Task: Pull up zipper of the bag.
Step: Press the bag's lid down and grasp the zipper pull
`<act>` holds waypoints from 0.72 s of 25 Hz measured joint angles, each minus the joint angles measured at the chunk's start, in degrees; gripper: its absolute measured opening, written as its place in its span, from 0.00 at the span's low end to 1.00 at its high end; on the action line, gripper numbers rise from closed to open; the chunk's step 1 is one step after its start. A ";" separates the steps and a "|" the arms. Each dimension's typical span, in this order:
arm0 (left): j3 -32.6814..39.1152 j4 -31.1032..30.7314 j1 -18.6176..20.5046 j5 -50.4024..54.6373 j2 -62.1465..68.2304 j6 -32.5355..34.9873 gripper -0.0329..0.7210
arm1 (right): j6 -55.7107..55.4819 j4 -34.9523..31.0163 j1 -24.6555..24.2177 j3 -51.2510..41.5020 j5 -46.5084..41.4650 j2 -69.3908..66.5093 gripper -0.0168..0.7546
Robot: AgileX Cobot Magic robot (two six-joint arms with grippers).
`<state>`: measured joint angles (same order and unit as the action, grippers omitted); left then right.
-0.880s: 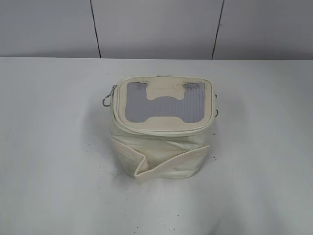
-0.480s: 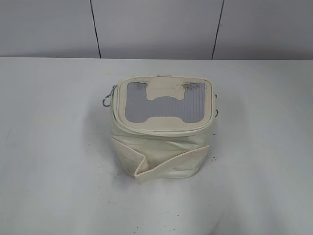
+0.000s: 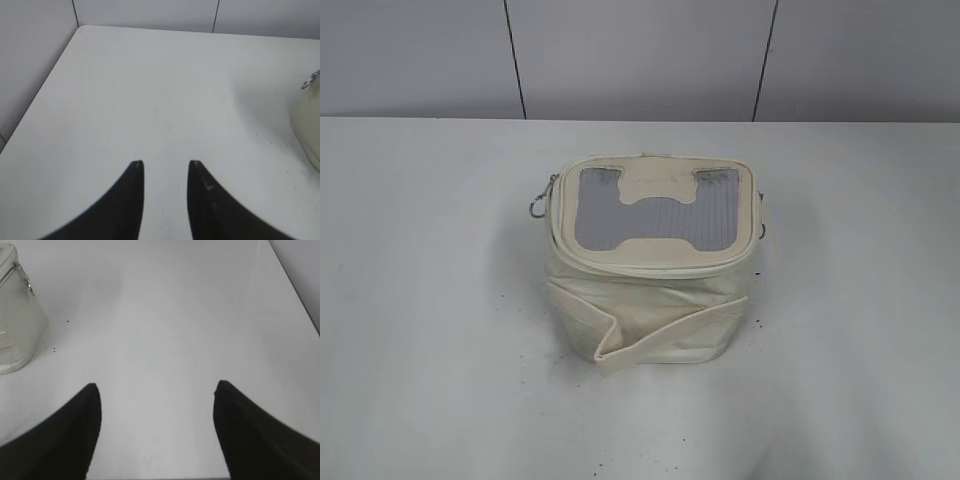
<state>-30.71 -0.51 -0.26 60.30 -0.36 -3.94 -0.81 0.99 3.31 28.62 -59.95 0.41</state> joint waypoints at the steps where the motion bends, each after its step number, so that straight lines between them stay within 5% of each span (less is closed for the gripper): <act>1: 0.00 0.00 0.00 0.00 0.00 0.00 0.36 | 0.00 0.00 0.00 0.00 0.00 0.00 0.73; 18: 0.00 0.02 -0.05 0.00 0.00 0.00 0.36 | 0.00 0.00 0.00 0.00 0.00 0.00 0.73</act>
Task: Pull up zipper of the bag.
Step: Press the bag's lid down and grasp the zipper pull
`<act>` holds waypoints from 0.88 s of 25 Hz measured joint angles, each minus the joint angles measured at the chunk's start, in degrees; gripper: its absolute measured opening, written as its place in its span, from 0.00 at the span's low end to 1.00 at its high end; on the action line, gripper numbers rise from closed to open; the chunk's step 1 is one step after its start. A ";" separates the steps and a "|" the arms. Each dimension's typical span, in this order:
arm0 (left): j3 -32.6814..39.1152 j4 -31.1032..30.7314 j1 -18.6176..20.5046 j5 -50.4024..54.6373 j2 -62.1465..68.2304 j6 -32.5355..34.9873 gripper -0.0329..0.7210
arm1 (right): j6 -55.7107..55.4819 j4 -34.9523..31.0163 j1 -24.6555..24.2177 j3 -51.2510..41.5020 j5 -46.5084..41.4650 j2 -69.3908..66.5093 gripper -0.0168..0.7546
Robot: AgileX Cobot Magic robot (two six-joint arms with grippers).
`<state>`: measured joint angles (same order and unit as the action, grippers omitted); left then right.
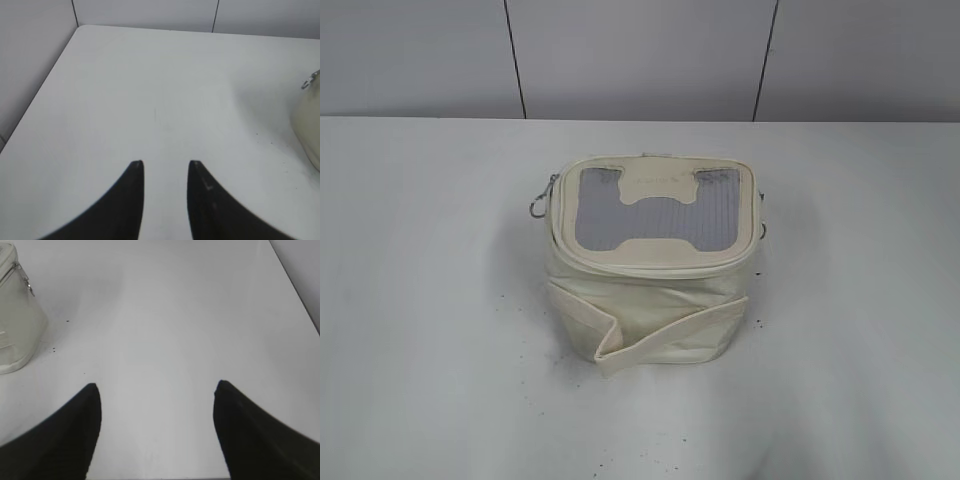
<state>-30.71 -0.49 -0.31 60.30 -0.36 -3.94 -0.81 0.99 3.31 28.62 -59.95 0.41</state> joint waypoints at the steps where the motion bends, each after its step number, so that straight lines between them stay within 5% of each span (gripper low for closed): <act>1: 0.00 0.05 -0.04 0.00 0.00 0.00 0.36 | 0.00 0.00 0.00 0.00 0.00 0.00 0.73; 14: -1.64 11.93 -1.76 -11.23 12.24 8.48 0.36 | 7.84 -5.66 1.06 6.31 7.25 -23.80 0.67; 22: -1.64 28.32 -2.13 -18.02 28.83 22.45 0.36 | 19.18 -12.89 7.49 19.73 11.52 -50.53 0.67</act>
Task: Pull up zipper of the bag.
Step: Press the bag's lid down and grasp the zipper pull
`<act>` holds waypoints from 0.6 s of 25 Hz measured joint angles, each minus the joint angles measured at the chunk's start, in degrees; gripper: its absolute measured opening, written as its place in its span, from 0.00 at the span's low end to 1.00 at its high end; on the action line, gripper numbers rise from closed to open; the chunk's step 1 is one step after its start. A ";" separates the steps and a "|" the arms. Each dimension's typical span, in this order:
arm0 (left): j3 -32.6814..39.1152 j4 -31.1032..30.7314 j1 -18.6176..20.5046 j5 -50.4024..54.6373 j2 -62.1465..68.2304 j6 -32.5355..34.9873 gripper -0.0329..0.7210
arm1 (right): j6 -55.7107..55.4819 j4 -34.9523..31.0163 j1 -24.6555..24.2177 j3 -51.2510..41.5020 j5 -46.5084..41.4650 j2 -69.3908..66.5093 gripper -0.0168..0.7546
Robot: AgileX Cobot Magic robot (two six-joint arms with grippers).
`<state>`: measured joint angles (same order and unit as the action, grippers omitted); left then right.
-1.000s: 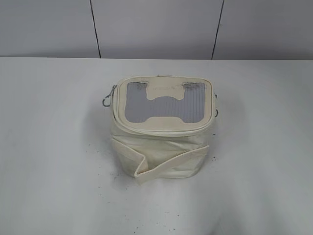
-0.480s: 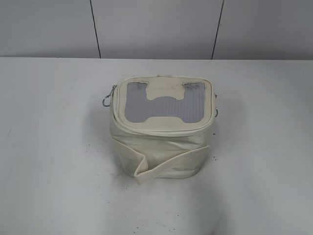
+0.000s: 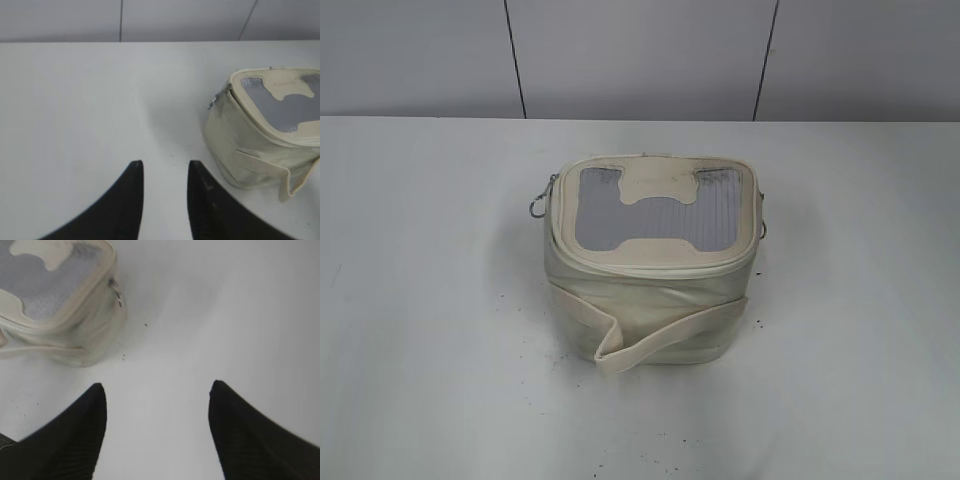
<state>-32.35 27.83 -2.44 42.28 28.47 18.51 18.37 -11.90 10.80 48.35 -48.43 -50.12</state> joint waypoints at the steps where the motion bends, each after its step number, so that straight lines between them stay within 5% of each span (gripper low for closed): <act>1: 0.00 1.51 0.00 -0.14 1.97 0.71 0.36 | 2.17 -1.24 0.58 2.09 0.01 -2.80 0.67; 11: -6.75 13.41 0.00 2.12 25.15 17.19 0.40 | 27.75 -20.15 1.35 27.87 -8.95 -29.54 0.67; 15: -11.64 18.80 0.00 5.27 31.79 22.96 0.47 | 32.08 -22.26 2.83 35.99 -13.09 -38.90 0.67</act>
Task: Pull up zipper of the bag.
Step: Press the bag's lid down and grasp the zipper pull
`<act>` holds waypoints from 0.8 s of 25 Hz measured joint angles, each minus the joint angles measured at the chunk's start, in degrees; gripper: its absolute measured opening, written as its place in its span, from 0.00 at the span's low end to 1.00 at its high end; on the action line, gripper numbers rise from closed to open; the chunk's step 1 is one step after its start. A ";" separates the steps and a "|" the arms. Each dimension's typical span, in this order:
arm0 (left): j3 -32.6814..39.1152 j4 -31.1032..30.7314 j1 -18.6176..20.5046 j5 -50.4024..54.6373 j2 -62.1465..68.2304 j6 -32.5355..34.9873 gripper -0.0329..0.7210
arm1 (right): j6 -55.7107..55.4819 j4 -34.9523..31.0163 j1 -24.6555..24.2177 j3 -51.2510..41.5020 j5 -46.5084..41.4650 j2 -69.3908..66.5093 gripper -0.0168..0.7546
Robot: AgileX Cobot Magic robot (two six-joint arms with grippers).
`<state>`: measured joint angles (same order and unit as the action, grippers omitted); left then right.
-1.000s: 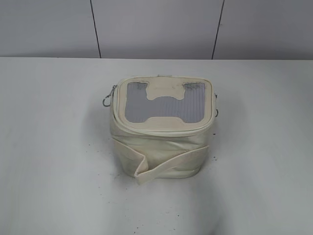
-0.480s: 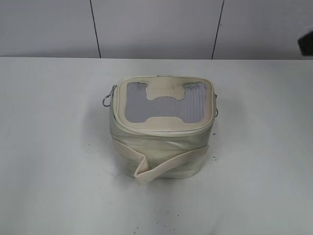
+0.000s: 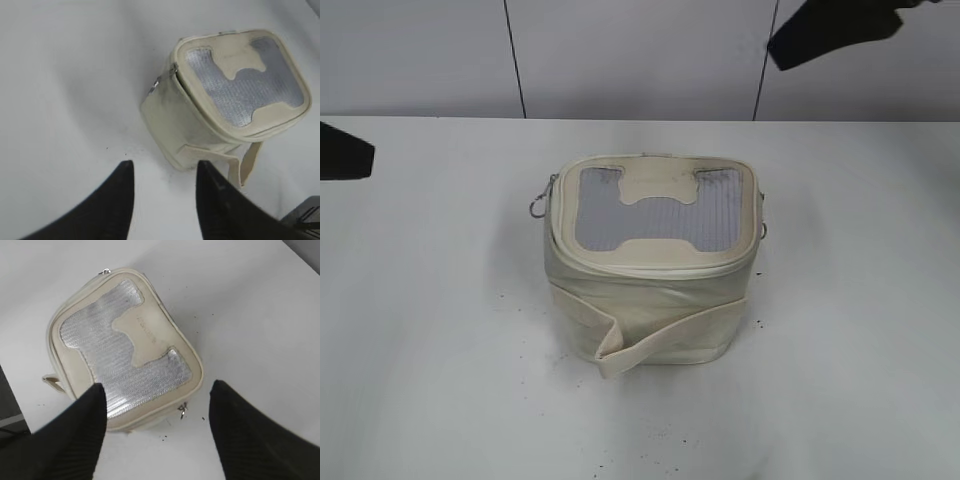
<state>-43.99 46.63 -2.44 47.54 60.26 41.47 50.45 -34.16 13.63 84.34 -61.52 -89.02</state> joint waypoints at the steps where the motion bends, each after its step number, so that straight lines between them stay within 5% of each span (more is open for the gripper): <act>1: -0.95 0.69 0.00 0.24 1.24 1.61 0.48 | 0.73 0.00 0.53 1.60 -0.24 -1.89 0.67; 10: -7.40 6.68 0.00 2.84 14.08 15.81 0.49 | 2.43 0.00 8.31 19.62 -3.49 -21.98 0.67; 20: -16.00 5.93 -4.61 2.92 27.78 17.56 0.49 | 2.54 -1.99 13.34 33.13 -7.67 -36.75 0.67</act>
<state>-59.99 52.56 -7.06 50.47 88.03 59.02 52.99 -36.15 26.97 117.47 -69.19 -125.77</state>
